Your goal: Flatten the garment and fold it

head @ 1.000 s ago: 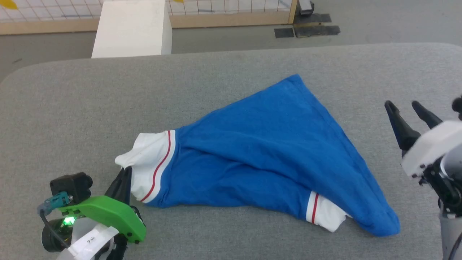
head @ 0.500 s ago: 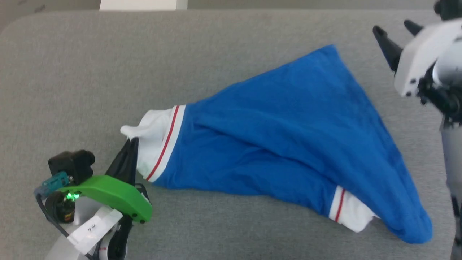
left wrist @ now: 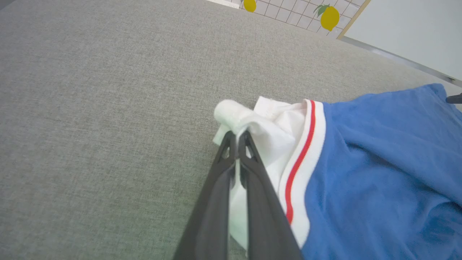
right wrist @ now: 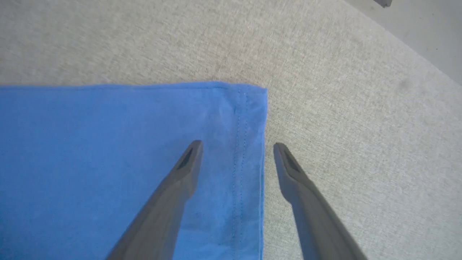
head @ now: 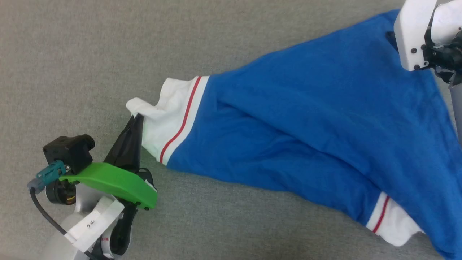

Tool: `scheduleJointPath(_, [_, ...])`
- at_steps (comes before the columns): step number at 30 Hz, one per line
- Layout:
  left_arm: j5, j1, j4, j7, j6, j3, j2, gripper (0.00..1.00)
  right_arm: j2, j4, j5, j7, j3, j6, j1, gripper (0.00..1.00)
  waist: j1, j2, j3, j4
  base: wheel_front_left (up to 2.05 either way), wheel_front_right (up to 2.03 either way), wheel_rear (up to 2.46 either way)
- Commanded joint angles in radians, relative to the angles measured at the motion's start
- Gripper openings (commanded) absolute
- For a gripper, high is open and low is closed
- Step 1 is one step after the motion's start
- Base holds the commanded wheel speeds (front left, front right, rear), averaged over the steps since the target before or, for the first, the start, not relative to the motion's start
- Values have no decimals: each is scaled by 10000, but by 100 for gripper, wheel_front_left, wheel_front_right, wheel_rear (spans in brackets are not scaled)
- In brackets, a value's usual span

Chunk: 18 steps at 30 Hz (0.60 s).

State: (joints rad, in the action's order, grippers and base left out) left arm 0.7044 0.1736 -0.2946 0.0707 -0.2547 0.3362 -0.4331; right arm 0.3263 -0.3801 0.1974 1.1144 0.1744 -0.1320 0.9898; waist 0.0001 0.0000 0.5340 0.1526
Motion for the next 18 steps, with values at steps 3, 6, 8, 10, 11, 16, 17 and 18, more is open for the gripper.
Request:
scheduleJointPath(3, [-120,290,23,-132,101,7,120,0,93,-29,-219,372,123,13,204,100,-1,0,789,496,0,0,0])
scheduleJointPath(6, [-104,331,82,-197,124,10,157,0,94,-3,-267,545,247,13,178,100,-1,0,958,528,0,0,0])
scheduleJointPath(8, [-92,341,116,-236,138,7,170,0,75,12,-213,622,342,13,123,100,-1,0,1029,531,0,0,0])
scheduleJointPath(10, [-85,352,151,-265,150,10,177,0,67,-14,-130,772,423,13,66,100,-1,0,1074,525,0,0,0])
scheduleJointPath(11, [-84,357,171,-276,154,13,180,0,54,-32,-63,873,415,13,52,100,-1,0,1089,514,0,0,0])
scheduleJointPath(16, [-69,401,256,-279,161,26,179,0,-1,3,48,1155,114,13,62,0,-1,0,1035,462,0,0,0])
scheduleJointPath(17, [-65,407,278,-275,157,21,172,0,-15,28,30,1157,19,13,70,0,-1,0,992,441,0,0,0])
scheduleJointPath(18, [-66,410,295,-273,154,19,163,0,-22,48,6,1156,-34,13,75,0,-1,0,943,418,0,0,0])
